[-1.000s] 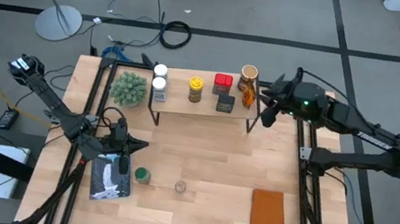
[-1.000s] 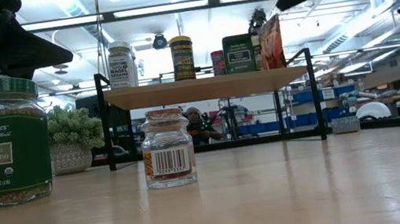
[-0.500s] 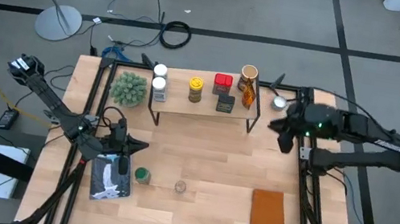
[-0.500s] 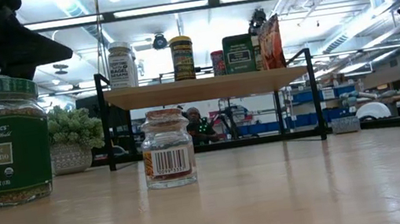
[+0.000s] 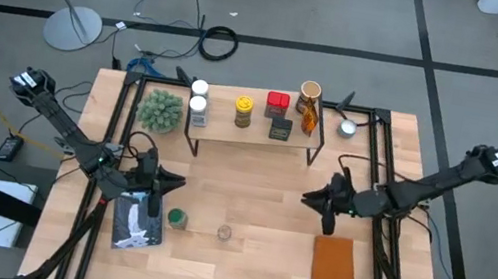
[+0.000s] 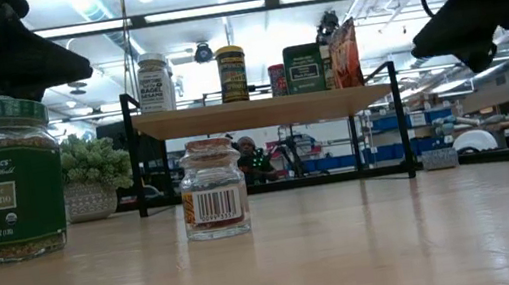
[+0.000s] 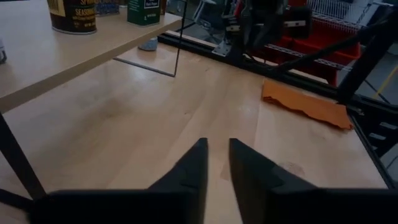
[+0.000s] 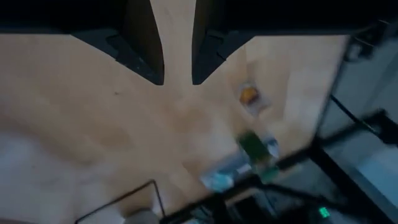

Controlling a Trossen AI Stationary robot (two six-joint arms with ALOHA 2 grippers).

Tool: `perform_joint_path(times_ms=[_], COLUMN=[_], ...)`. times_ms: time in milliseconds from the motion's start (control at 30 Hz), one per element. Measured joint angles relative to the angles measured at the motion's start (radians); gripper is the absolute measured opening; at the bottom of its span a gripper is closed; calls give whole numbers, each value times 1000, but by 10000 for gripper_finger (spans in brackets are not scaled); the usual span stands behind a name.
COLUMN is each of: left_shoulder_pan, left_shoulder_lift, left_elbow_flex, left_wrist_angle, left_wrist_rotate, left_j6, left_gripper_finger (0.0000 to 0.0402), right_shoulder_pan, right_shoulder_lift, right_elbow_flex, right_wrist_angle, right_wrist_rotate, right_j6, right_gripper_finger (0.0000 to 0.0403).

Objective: Shelf spices
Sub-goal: Put the green seasoning bottle on the shelf

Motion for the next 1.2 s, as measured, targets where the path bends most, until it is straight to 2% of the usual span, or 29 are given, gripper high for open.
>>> perform_joint_path(times_ms=[233, 367, 433, 533, 633, 733, 800, 967, 1100, 1200], left_shoulder_pan=[0, 0, 0, -1, -1, -2, -7, -39, -79, -111], left_shoulder_lift=[0, 0, 0, 0, 0, 25, 58, 169, 254, 313], left_elbow_flex=[0, 0, 0, 9, 91, 230, 320, 463, 482, 481], left_wrist_angle=[-7, -5, 10, 26, -160, -482, -622, -758, -825, -860], left_wrist_rotate=[-1, 2, 50, 183, 309, 360, 382, 480, 550, 551], left_j6=[2, -12, -31, -17, -84, -196, -236, -250, -345, -408], left_gripper_finger=[162, 188, 190, 189, 183, 177, 174, 173, 173, 173], right_shoulder_pan=[25, 25, 25, 25, 25, 24, 24, 24, 24, 24], right_shoulder_lift=[120, 185, 210, 242, 269, 292, 305, 323, 324, 324], right_elbow_flex=[-23, -14, -10, -10, -10, -10, -10, -10, -10, -10], right_wrist_angle=[151, 187, 205, 210, 213, 211, 212, 212, 212, 211], right_wrist_rotate=[76, 91, 91, 91, 91, 91, 91, 91, 91, 91], right_j6=[36, 33, 33, 33, 33, 33, 42, 47, 48, 48], right_gripper_finger=[82, 82, 82, 82, 82, 82, 82, 82, 82, 82])
